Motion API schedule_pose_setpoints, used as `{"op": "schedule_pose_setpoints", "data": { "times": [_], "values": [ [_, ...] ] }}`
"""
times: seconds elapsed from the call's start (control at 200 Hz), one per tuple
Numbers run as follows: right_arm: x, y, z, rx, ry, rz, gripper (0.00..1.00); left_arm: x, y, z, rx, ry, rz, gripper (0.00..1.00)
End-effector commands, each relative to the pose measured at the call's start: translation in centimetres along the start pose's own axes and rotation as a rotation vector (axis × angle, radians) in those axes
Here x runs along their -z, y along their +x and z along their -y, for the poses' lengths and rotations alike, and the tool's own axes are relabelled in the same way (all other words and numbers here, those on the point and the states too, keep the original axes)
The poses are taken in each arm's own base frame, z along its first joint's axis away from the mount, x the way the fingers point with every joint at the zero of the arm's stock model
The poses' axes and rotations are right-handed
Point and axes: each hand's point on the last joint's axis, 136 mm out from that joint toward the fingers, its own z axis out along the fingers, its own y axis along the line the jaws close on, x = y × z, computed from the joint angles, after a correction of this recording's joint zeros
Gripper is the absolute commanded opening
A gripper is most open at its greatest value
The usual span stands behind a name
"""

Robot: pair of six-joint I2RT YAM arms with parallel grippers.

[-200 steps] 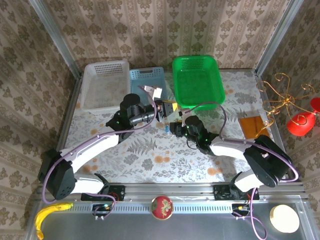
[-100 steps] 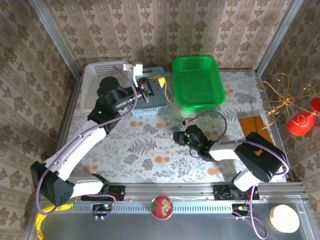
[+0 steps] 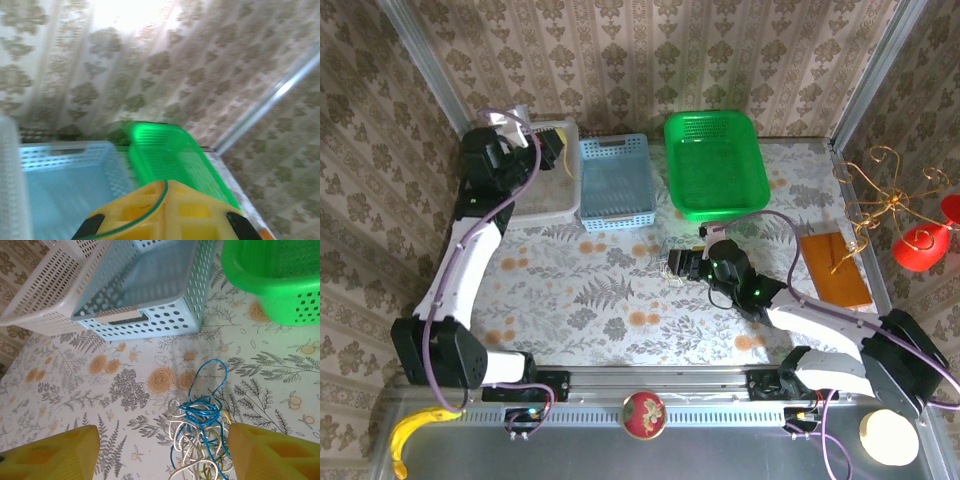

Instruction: Untangle the cables

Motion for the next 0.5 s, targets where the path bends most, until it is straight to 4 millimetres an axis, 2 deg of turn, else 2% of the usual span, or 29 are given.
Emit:
{"op": "schedule_pose_setpoints", "data": {
  "times": [0.0,0.16,0.315,0.495],
  "values": [
    [1.1,0.0,0.4,0.014,0.05,-0.051,0.7,-1.0,-1.0,-4.0,-0.062,-0.101,-0.009,0.0],
    [1.9,-0.4,0.2,0.01,0.06,-0.076,0.71,-3.3,-1.0,-9.8,-0.12,-0.246,-0.053,0.0],
    [2.3,-0.4,0.5,0.0,0.07,-0.103,0.71,-5.5,0.0,-15.6,-0.153,-0.371,-0.127,0.0],
    [1.9,0.2,1.2,-0.009,0.089,-0.15,0.77,-7.6,1.2,-21.5,-0.161,-0.47,-0.199,0.0]
  ]
}}
